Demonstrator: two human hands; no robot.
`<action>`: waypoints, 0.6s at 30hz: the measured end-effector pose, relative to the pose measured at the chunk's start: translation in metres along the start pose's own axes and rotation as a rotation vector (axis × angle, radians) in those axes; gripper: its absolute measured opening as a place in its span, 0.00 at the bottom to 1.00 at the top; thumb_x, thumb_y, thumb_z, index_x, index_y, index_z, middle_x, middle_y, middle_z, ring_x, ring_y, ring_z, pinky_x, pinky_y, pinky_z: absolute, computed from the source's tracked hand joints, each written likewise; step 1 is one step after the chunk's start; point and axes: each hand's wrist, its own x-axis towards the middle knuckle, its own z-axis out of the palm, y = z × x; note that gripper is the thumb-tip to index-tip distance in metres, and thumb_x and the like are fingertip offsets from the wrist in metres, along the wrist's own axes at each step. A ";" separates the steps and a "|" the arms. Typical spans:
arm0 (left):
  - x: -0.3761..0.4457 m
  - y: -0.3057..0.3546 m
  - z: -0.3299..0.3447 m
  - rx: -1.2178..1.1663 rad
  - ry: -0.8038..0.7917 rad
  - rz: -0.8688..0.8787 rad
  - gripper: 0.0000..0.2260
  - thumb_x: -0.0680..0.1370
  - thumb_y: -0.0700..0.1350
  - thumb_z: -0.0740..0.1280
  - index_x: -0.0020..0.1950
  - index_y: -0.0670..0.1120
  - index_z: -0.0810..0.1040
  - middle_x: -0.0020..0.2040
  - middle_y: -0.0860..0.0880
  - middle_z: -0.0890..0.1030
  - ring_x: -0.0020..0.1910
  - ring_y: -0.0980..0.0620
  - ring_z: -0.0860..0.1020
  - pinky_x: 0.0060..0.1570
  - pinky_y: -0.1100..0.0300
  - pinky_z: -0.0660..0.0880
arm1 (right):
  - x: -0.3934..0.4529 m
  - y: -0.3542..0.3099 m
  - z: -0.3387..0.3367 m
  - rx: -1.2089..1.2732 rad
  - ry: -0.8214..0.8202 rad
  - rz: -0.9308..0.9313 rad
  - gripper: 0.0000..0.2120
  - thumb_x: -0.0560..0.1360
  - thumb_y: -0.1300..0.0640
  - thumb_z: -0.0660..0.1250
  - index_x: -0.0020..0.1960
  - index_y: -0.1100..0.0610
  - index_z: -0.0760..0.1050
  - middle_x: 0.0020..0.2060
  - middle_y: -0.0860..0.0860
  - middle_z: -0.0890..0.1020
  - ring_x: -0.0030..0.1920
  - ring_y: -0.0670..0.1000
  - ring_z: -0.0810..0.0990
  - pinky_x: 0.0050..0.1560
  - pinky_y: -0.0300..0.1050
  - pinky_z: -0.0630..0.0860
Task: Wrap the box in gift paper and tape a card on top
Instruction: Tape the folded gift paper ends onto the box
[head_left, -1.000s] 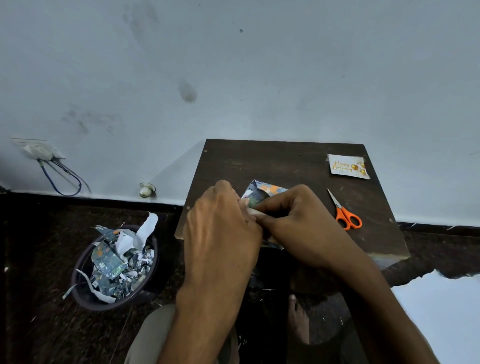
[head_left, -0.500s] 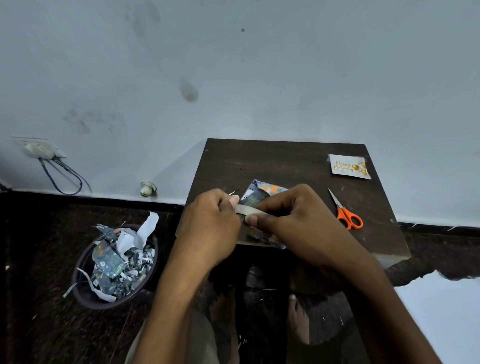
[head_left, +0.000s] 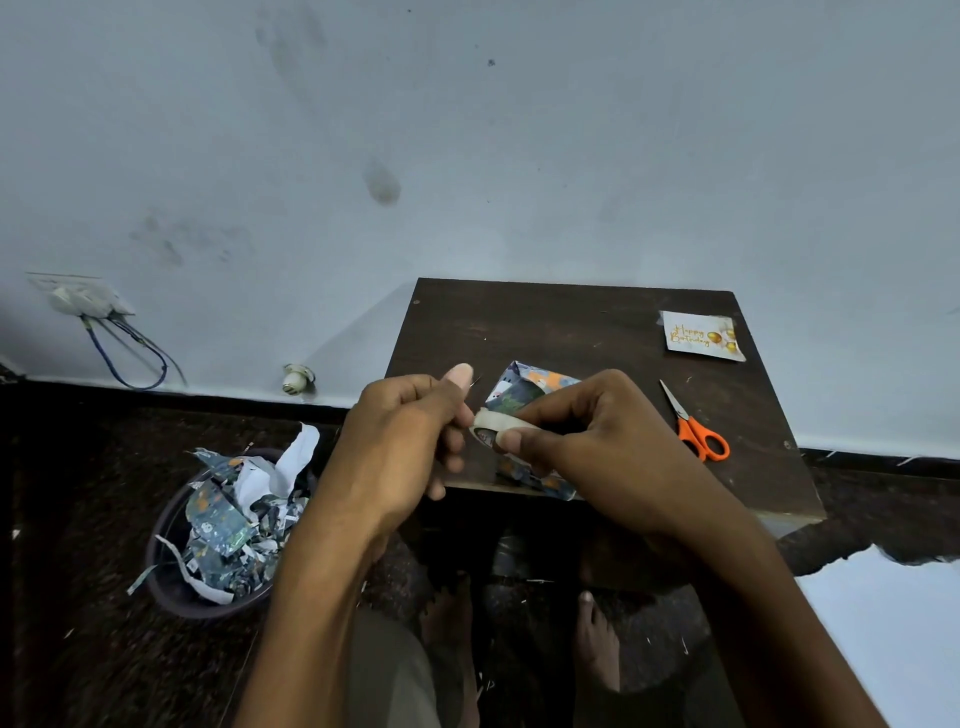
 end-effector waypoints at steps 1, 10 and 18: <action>-0.001 0.000 0.000 0.078 0.000 0.024 0.21 0.79 0.58 0.67 0.38 0.40 0.78 0.29 0.48 0.75 0.30 0.49 0.75 0.24 0.60 0.67 | 0.000 0.000 0.000 -0.004 -0.003 -0.004 0.06 0.76 0.51 0.74 0.43 0.51 0.88 0.31 0.55 0.83 0.27 0.45 0.73 0.33 0.45 0.71; -0.002 -0.003 0.008 0.605 0.115 0.307 0.17 0.78 0.57 0.67 0.34 0.49 0.74 0.26 0.56 0.73 0.30 0.57 0.71 0.31 0.59 0.64 | -0.001 0.000 0.001 0.009 -0.029 -0.021 0.06 0.76 0.52 0.73 0.43 0.51 0.88 0.37 0.57 0.86 0.40 0.61 0.82 0.44 0.59 0.80; -0.001 -0.003 0.007 0.569 0.153 0.456 0.13 0.78 0.47 0.70 0.35 0.49 0.74 0.29 0.53 0.75 0.30 0.56 0.72 0.30 0.65 0.65 | 0.001 0.002 0.000 0.014 -0.035 -0.032 0.05 0.76 0.52 0.74 0.43 0.50 0.88 0.34 0.57 0.85 0.35 0.55 0.80 0.43 0.59 0.80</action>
